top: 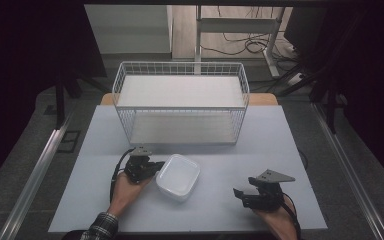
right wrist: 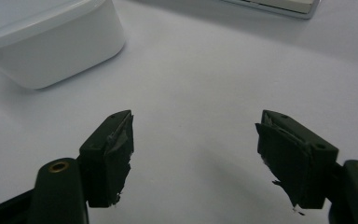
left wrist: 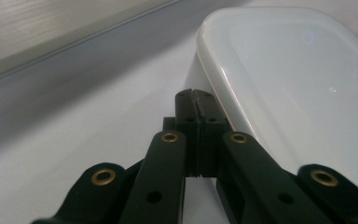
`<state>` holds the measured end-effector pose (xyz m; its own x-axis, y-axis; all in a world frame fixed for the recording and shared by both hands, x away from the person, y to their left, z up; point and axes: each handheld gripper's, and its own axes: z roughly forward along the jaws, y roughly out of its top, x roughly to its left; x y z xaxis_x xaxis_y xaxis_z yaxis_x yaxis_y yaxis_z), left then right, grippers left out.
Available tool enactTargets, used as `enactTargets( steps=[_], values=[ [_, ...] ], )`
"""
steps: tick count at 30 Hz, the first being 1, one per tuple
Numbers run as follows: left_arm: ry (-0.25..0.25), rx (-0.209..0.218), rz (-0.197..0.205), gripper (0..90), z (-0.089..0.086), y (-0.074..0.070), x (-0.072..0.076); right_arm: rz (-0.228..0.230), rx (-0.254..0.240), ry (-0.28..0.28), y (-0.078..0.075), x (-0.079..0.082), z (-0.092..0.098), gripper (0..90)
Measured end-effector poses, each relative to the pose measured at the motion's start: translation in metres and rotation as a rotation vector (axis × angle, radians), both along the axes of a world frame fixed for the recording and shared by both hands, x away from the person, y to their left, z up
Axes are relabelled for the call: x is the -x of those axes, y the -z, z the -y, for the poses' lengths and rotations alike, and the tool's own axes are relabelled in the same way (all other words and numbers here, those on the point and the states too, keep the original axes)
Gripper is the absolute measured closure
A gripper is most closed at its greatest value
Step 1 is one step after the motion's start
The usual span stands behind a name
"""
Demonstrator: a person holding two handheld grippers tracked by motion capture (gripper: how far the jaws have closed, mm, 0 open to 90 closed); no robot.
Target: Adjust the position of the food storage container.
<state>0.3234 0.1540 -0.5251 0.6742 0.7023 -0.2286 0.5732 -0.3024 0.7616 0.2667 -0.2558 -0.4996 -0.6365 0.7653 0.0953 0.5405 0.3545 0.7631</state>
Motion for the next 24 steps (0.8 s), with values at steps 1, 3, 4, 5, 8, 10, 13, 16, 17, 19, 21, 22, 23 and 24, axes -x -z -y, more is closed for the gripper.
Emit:
enactTargets(
  steps=[1, 3, 4, 5, 8, 10, 13, 16, 17, 19, 21, 22, 23, 24],
  values=[
    [-0.015, -0.008, 0.009, 89.8, -0.002, -0.002, 0.001, 0.001, 0.003, -0.001, 0.000, 0.000, 0.000, 28.5],
    [-0.055, -0.016, 0.030, 89.9, -0.010, -0.005, 0.004, 0.008, 0.008, -0.010, -0.002, 0.001, -0.001, 33.0],
    [-0.076, 0.013, 0.028, 89.8, -0.020, -0.009, 0.010, 0.013, 0.015, -0.019, -0.003, 0.000, -0.002, 38.3],
    [-0.078, 0.016, 0.030, 89.8, -0.024, -0.010, 0.014, 0.017, 0.018, -0.027, -0.004, -0.001, -0.003, 41.5],
    [-0.082, 0.012, 0.025, 89.8, -0.030, -0.011, 0.034, 0.032, 0.014, -0.051, -0.008, -0.006, -0.009, 53.9],
    [-0.081, 0.013, 0.019, 89.8, -0.032, -0.010, 0.043, 0.037, 0.010, -0.061, -0.010, -0.009, -0.012, 57.9],
    [-0.079, 0.010, 0.018, 89.8, -0.033, -0.011, 0.061, 0.032, 0.012, -0.113, -0.015, -0.021, -0.032, 75.4],
    [-0.063, 0.015, 0.009, 89.8, -0.031, -0.011, 0.077, 0.035, 0.028, -0.145, -0.016, -0.029, -0.043, 83.6],
    [-0.048, 0.010, -0.008, 89.8, -0.026, -0.008, 0.085, 0.038, 0.048, -0.171, -0.016, -0.038, -0.054, 88.7],
    [-0.026, 0.006, -0.026, 89.8, -0.019, -0.005, 0.089, 0.038, 0.045, -0.190, -0.016, -0.049, -0.068, 88.9],
    [-0.011, -0.004, -0.035, 89.8, -0.014, -0.003, 0.091, 0.037, 0.045, -0.196, -0.016, -0.054, -0.075, 88.9],
    [-0.001, -0.012, -0.039, 89.8, -0.010, -0.002, 0.091, 0.037, 0.038, -0.205, -0.016, -0.061, -0.085, 88.9],
    [0.010, -0.026, -0.041, 89.8, -0.005, -0.001, 0.091, 0.037, 0.032, -0.212, -0.015, -0.067, -0.093, 88.9],
    [0.011, -0.031, -0.040, 89.8, -0.003, 0.000, 0.090, 0.039, 0.038, -0.220, -0.014, -0.074, -0.102, 88.9]
  ],
)
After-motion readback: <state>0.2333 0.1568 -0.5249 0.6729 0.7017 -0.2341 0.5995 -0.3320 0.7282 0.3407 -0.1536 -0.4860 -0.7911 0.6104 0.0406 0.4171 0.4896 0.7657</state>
